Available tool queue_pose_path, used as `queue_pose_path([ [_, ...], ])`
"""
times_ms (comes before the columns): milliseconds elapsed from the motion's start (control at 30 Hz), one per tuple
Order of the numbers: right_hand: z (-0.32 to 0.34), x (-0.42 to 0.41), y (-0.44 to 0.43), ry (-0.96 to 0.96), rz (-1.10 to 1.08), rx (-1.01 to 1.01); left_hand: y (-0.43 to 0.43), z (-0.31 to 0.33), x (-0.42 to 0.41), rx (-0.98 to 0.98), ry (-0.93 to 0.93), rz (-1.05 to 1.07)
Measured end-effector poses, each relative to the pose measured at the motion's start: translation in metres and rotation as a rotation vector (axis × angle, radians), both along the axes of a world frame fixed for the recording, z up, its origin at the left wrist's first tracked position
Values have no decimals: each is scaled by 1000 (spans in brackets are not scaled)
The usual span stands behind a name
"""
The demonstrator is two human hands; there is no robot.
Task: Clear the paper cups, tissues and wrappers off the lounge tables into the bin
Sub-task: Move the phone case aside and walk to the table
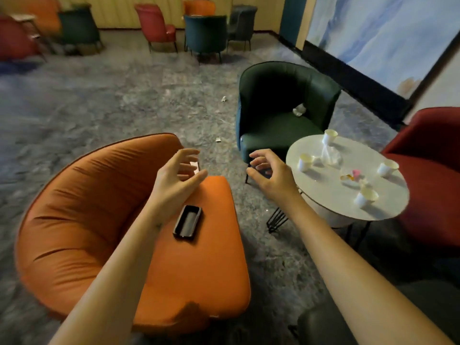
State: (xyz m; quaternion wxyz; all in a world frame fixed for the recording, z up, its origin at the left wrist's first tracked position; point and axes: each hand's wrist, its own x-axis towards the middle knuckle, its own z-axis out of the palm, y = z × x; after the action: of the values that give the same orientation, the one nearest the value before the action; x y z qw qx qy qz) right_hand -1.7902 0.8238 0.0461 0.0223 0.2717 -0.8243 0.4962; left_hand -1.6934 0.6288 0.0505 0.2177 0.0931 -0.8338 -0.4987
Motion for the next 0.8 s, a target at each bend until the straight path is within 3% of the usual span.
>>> queue_pose_path([
  [467,-76,-157,-168,-127,508,128,-110,-66,-84,87,-98,508],
  [800,-246,-230,-234,-209,835,369,-115,-234,-129,279,-311,815],
])
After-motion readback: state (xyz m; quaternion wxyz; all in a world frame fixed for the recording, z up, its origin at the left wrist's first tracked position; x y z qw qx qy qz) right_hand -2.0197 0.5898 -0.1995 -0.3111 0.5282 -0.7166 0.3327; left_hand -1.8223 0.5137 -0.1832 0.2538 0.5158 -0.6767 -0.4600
